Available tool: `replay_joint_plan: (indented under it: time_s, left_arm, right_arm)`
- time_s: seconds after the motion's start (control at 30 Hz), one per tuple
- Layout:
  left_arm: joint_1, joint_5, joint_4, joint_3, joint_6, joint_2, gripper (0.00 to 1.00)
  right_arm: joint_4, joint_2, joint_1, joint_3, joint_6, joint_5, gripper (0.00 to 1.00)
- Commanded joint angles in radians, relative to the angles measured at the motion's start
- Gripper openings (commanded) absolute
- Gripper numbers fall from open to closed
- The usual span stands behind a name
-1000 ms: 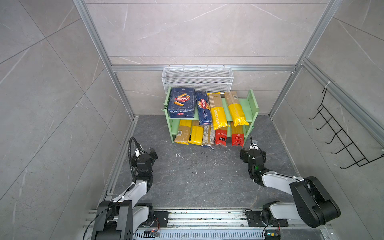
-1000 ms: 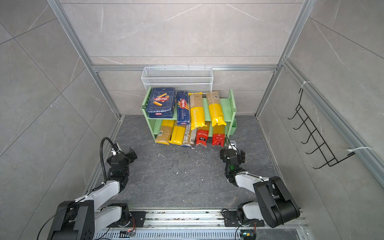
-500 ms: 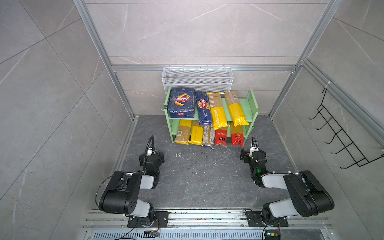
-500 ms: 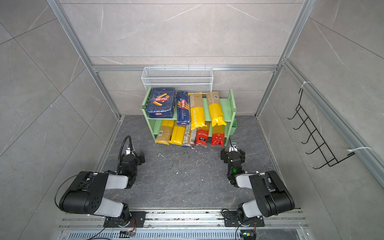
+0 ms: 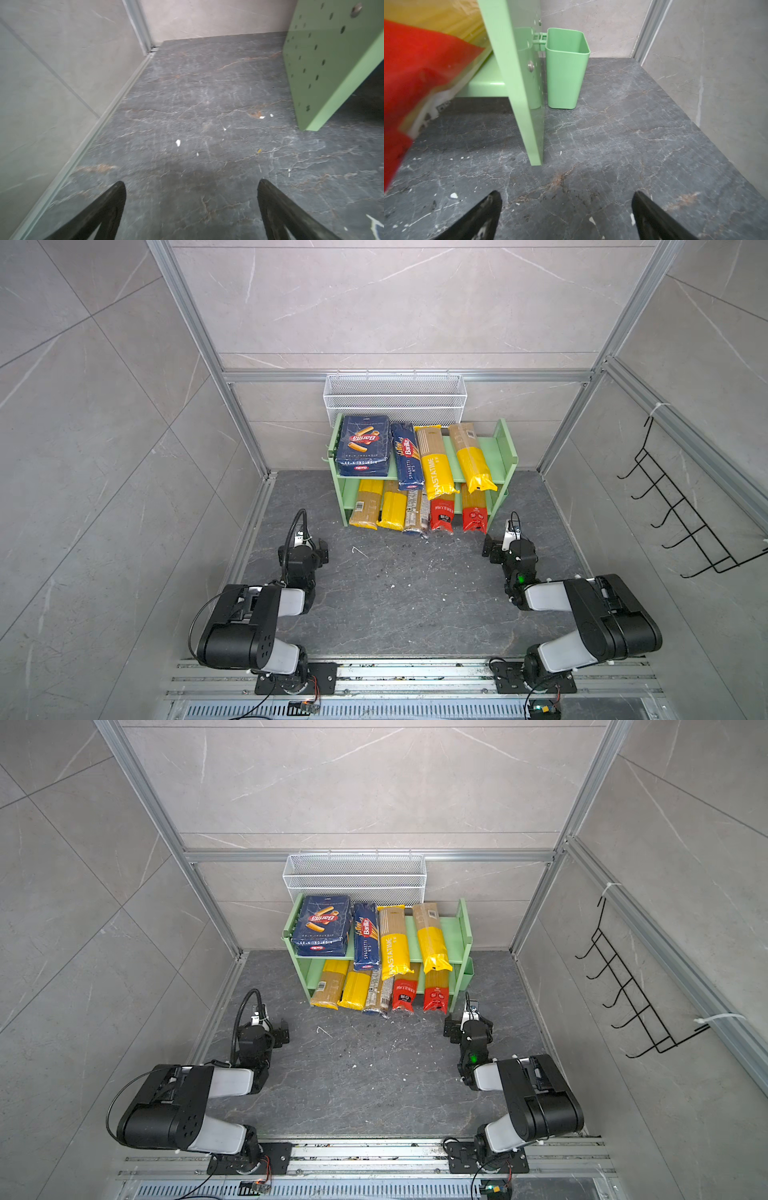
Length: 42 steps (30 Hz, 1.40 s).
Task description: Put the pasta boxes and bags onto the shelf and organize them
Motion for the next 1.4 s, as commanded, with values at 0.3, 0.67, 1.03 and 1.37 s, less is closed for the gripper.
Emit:
replay_joint_plan:
  time_s: [0.3, 0.67, 1.03, 1.37]
  left_arm:
    - [0.072, 0.099, -0.012, 0.047, -0.057, 0.034, 1.0]
    - [0.15, 0.4, -0.033, 0.055, -0.032, 0.033, 1.0]
    - [0.151, 0.387, -0.03, 0.052, -0.034, 0.03, 1.0]
    - [0.15, 0.388, -0.031, 0.054, -0.035, 0.031, 1.0]
  right_arm:
    - [0.016, 0.003, -0.005, 0.02, -0.005, -0.045, 0.99]
    - [-0.026, 0.008, -0.044, 0.042, -0.038, -0.27, 0.99]
    - [-0.022, 0.005, -0.044, 0.04, -0.045, -0.267, 0.99]
    - [-0.024, 0.006, -0.045, 0.042, -0.043, -0.269, 0.99]
